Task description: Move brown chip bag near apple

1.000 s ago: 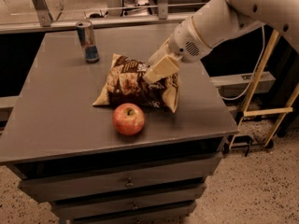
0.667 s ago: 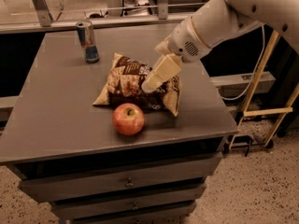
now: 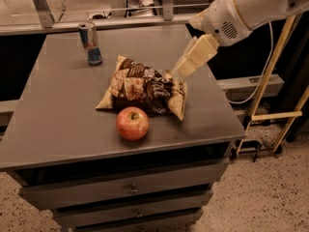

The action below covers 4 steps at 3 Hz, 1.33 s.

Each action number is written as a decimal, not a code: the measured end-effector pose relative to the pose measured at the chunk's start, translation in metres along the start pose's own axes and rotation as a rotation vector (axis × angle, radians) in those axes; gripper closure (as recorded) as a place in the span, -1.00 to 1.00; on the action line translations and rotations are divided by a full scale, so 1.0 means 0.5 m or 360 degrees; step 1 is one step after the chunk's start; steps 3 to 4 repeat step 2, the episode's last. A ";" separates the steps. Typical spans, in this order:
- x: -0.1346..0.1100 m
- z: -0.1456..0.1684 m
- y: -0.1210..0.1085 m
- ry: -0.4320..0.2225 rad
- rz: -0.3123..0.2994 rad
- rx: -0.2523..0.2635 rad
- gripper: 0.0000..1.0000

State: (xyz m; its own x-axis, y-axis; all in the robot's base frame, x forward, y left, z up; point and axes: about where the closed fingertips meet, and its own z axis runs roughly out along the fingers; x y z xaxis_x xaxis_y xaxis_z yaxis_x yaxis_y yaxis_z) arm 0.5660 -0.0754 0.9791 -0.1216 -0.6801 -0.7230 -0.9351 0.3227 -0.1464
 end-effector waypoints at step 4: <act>-0.008 -0.134 -0.064 -0.0028 -0.0048 0.0174 -1.00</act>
Offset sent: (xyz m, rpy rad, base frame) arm 0.0051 -0.0412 0.0312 -0.0127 -0.0602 -0.0417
